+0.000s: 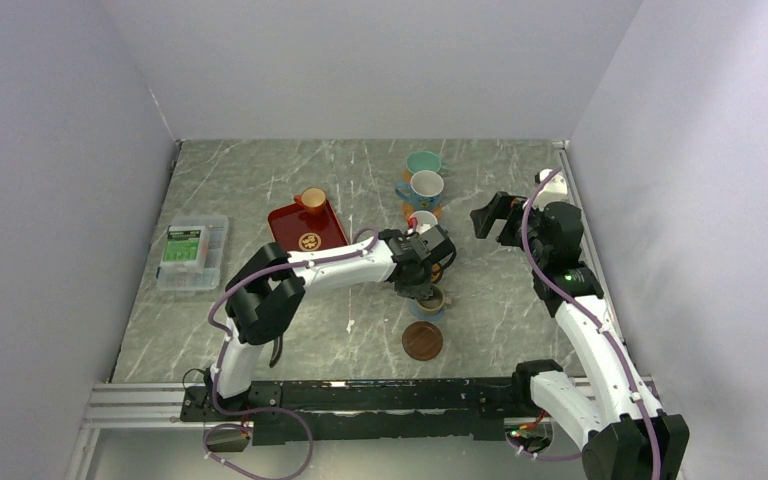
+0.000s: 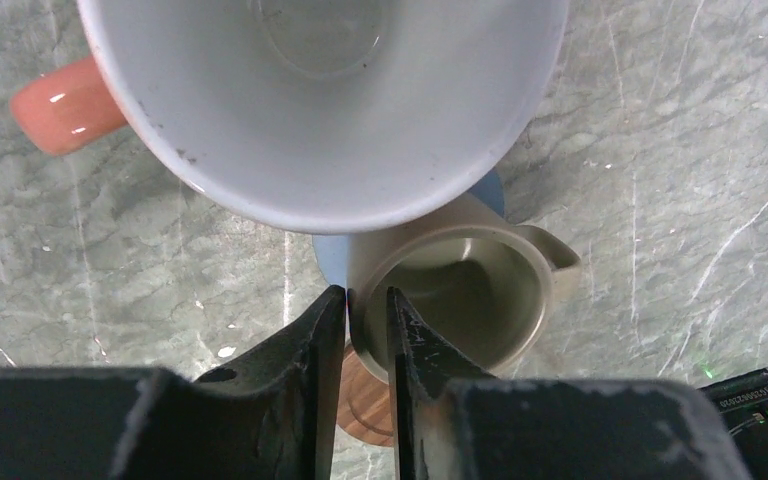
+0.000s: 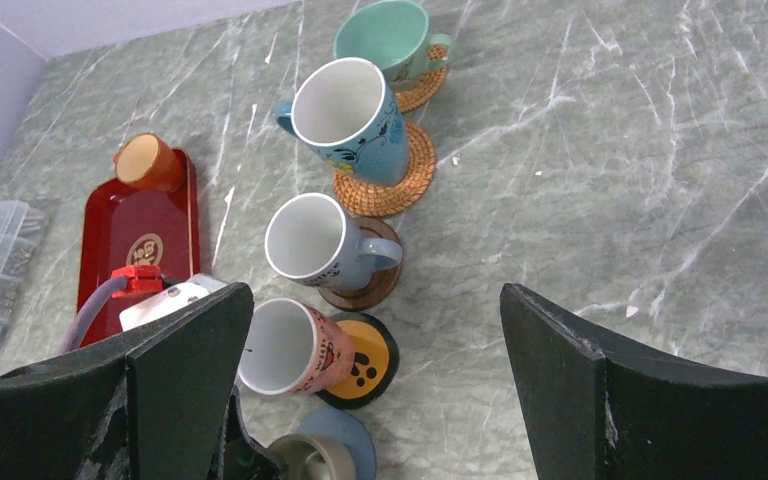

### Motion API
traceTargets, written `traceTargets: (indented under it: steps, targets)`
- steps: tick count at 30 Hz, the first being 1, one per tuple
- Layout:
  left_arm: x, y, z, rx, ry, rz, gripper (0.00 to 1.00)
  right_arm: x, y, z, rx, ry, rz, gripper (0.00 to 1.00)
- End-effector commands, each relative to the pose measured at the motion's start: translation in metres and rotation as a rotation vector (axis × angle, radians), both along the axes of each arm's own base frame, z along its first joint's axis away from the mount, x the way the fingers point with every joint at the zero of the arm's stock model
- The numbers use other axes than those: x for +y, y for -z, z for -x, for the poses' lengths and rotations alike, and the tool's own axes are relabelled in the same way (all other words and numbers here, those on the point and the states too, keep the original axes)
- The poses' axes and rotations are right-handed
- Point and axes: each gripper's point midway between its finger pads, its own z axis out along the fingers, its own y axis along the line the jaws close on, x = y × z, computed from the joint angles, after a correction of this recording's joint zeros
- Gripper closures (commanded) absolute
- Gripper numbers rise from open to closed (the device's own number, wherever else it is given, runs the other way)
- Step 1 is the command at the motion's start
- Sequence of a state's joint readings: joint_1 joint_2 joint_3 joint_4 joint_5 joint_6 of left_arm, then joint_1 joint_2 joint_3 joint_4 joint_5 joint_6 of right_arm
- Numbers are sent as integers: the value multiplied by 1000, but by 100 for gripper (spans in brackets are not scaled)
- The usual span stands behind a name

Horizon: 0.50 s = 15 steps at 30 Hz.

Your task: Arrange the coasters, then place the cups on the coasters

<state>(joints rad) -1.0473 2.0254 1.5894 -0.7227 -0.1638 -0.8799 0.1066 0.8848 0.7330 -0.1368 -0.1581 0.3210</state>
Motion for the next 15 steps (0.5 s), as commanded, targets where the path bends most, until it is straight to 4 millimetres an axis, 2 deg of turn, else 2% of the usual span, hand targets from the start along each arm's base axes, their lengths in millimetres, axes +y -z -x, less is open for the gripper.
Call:
traceTargets:
  steps: [1,5,15]
  targets:
    - [-7,-16,-4,-35,-11,23,72,2,-11,-4,-48,-10,-1,0]
    - [-5,-18,-4,-43,-14,21,69,2,-12,-3,-52,-10,-1,0]
    - [3,-15,-4,-49,-29,1,71,2,-12,-3,-52,-9,-2,0]
